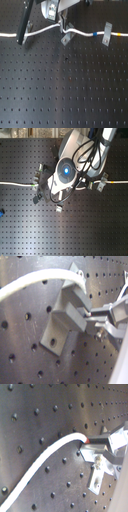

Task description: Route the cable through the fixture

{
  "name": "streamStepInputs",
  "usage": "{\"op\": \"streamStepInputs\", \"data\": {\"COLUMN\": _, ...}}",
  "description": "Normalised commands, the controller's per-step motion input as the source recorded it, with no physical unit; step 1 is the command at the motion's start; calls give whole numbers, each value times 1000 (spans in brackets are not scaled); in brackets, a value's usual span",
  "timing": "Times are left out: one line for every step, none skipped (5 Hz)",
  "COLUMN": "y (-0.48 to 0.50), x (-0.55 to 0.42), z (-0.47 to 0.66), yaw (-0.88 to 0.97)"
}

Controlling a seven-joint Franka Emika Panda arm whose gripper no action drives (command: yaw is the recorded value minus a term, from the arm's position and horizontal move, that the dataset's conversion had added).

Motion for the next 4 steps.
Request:
{"op": "streamStepInputs", "data": {"y": -9, "x": -7, "z": 0, "yaw": 0}}
{"op": "streamStepInputs", "data": {"y": -144, "x": 9, "z": -164, "yaw": -77}}
{"op": "streamStepInputs", "data": {"y": -86, "x": 45, "z": -208, "yaw": -86}}
{"op": "streamStepInputs", "data": {"y": -48, "x": 30, "z": -341, "yaw": 0}}
